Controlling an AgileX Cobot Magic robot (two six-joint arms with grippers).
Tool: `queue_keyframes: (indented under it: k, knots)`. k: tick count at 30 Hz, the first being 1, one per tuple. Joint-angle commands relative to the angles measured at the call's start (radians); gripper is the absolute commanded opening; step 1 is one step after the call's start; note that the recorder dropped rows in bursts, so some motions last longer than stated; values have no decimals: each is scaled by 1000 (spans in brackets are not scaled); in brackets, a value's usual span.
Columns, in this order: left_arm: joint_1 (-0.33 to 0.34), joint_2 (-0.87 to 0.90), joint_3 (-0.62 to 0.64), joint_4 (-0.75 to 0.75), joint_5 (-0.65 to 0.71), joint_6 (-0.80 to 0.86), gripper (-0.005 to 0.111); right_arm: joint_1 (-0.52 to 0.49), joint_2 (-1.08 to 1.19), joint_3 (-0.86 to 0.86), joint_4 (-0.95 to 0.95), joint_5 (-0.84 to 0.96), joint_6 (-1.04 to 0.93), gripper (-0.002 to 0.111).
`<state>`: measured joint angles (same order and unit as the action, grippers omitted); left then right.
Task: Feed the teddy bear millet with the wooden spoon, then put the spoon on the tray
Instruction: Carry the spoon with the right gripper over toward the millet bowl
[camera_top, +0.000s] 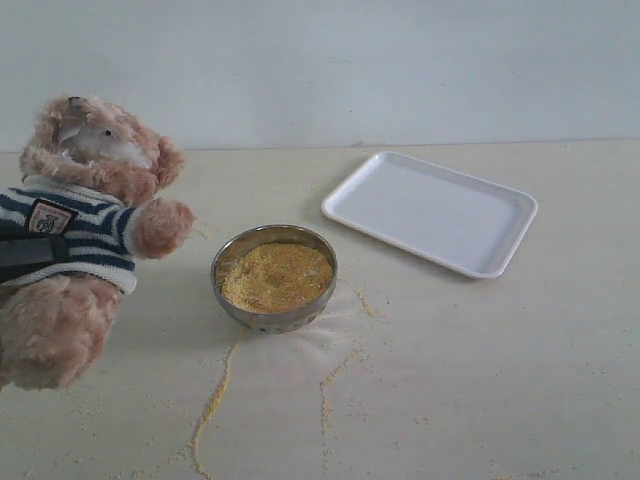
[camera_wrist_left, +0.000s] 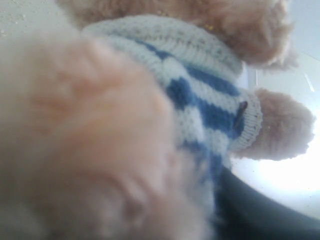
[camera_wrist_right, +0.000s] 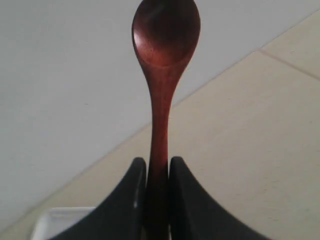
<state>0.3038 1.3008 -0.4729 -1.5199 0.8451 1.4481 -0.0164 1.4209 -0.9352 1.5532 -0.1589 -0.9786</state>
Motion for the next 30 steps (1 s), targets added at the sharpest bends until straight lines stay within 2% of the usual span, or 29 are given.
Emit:
queue_keyframes:
  k: [1,5,8,16,23,27,30]
  knots:
    - [3,0,2,-23,18,4,5,-29,-69,4,-238,159,94,0]
    - [3,0,2,-23,18,4,5,8,-119,4,-432,265,-2,0]
    - [3,0,2,-23,18,-13,5,99,-145,4,-516,266,-92,0]
    - [3,0,2,-10,18,-19,5,409,-95,4,-552,136,-277,0]
    - [3,0,2,-10,18,-19,5,562,-21,4,-587,216,-506,0]
    - [3,0,2,-10,18,-19,5,656,20,4,-646,149,-623,0]
    - [3,0,2,-10,18,-19,5,718,56,4,-643,25,-798,0]
